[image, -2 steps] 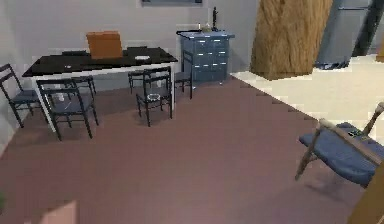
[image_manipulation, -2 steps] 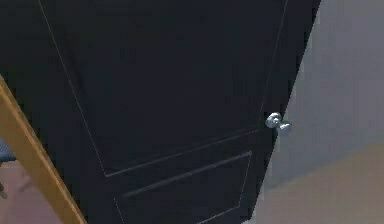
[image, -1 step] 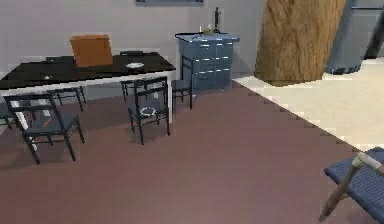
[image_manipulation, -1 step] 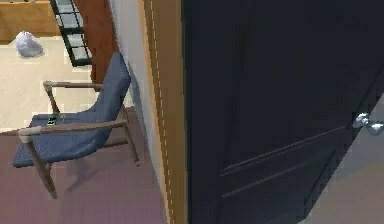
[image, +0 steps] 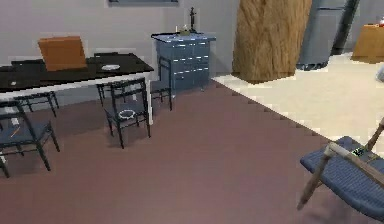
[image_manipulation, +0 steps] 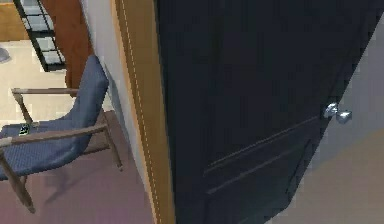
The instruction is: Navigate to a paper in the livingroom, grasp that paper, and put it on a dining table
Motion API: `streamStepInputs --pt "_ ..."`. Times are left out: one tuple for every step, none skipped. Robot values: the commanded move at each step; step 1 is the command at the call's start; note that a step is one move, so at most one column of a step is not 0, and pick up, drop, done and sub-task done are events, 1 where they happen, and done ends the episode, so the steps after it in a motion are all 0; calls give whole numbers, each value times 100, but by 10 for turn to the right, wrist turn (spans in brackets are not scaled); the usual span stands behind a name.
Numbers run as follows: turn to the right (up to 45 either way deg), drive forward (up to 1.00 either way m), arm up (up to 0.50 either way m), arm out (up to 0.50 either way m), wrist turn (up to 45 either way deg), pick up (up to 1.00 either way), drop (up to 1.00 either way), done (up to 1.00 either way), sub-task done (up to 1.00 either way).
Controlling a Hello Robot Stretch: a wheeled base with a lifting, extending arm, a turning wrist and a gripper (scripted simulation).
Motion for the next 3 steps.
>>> streamStepInputs --pt "0 100 0 0 0 0 0 0 0" --pt "0 100 0 0 0 0 0 0 0" --pt "60 0 0 0 0 0 0 0 0"
